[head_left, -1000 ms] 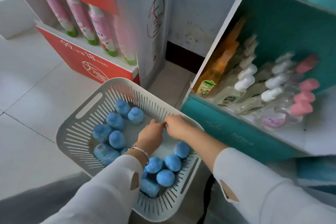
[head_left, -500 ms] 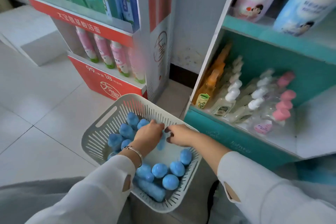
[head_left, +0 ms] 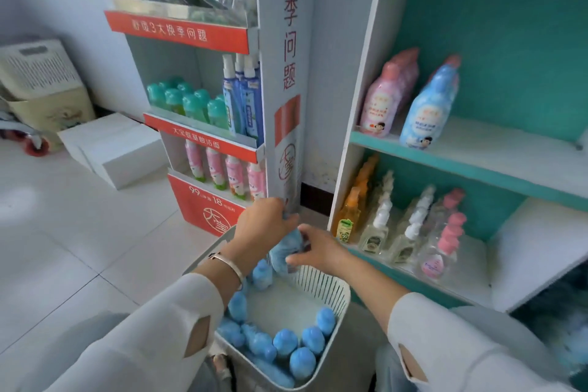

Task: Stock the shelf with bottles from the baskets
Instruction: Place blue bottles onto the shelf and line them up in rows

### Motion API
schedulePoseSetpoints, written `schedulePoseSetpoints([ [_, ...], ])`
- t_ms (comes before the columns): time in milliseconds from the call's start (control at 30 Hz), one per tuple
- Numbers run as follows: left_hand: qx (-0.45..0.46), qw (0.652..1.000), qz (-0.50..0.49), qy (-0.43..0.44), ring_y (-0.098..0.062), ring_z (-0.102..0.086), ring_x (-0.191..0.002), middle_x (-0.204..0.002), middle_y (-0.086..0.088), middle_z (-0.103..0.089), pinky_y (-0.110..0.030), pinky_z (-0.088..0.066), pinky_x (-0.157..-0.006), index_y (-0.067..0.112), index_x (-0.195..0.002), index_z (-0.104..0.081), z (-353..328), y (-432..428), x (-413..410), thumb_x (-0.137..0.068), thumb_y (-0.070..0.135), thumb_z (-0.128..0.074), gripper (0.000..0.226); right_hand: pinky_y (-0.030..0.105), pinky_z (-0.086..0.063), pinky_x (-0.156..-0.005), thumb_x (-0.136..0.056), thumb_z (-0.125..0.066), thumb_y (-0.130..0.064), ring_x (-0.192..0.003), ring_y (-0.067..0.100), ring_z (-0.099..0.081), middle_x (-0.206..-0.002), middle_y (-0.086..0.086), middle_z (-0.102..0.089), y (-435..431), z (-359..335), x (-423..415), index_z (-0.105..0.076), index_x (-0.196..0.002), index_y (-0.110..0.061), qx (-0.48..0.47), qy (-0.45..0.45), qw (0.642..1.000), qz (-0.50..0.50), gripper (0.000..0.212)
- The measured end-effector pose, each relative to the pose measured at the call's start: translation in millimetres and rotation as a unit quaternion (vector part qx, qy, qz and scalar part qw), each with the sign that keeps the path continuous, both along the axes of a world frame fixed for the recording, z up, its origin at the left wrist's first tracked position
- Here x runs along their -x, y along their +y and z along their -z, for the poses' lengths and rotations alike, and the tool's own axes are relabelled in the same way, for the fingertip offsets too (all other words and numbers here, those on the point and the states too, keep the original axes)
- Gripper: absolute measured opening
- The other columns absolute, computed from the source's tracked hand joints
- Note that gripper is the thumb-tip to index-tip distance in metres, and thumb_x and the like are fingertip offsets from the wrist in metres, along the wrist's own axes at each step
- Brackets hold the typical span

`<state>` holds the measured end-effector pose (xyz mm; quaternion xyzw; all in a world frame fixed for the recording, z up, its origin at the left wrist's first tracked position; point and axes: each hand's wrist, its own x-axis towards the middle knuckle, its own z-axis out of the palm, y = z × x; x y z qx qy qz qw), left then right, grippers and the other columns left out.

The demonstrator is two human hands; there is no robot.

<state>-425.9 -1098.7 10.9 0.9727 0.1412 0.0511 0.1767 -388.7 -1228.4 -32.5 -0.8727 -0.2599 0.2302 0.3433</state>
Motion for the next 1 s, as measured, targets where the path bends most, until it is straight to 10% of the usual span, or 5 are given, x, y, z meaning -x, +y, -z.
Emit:
schedulePoseSetpoints([
  [267,0.332,0.934,0.061,-0.114,-0.016,-0.051,-0.088,-0.097,-0.004,-0.054,-0.015,-0.038,-0.064,0.006,-0.116,-0.054,-50.7,-19.2,13.0,-0.098,0.026,-0.041,0.030,0.030,-0.054,-0.085,-0.085,-0.066,-0.011,-0.095,0.016,-0.063,-0.102,-0.001,-0.066,-34.5,-63.8,-4.8,-0.058,-0.114,-0.011,-0.204,0.131,0.967,0.074,0.030],
  [433,0.369,0.922,0.107,-0.054,-0.011,-0.057,-0.096,-0.100,0.008,-0.053,-0.013,-0.049,-0.073,0.017,-0.129,-0.040,-52.8,-45.0,22.5,-0.091,0.012,-0.055,0.041,0.046,-0.056,-0.085,-0.084,-0.069,-0.019,-0.099,0.028,-0.066,-0.105,0.009,-0.068,-62.8,-95.4,-15.8,-0.059,-0.118,-0.005,-0.264,0.084,0.946,0.167,0.039],
  [600,0.314,0.943,0.096,-0.045,-0.023,-0.052,-0.117,-0.126,-0.003,-0.048,-0.044,-0.050,-0.097,0.022,-0.138,-0.029,-57.8,-87.4,-5.6,-0.057,0.038,-0.078,0.096,0.043,-0.060,-0.074,-0.078,-0.075,-0.035,-0.094,0.024,-0.067,-0.106,0.008,-0.067,-79.0,-121.0,-14.9,-0.060,-0.114,-0.009,-0.275,0.021,0.931,0.238,0.047],
  [833,0.390,0.912,0.044,-0.124,-0.019,-0.055,-0.096,-0.112,-0.005,-0.047,-0.032,-0.052,-0.083,0.020,-0.119,-0.042,-83.5,-134.2,-17.9,-0.074,0.023,-0.076,0.056,0.046,-0.056,-0.083,-0.094,-0.052,-0.036,-0.098,0.026,-0.065,-0.100,0.007,-0.067,-123.4,-149.7,-18.6,-0.062,-0.092,-0.021,-0.282,-0.065,0.929,0.230,0.018],
  [1000,0.536,0.827,0.137,-0.095,-0.021,-0.065,-0.090,-0.101,-0.004,-0.058,-0.032,-0.059,-0.070,0.021,-0.120,-0.041,-103.2,-158.5,-18.6,-0.084,0.015,-0.066,0.044,0.028,-0.041,-0.067,-0.094,-0.055,-0.032,-0.091,0.014,-0.058,-0.104,-0.004,-0.063,-168.6,-159.6,-30.7,-0.054,-0.120,-0.028,-0.326,0.058,0.925,0.187,0.027],
])
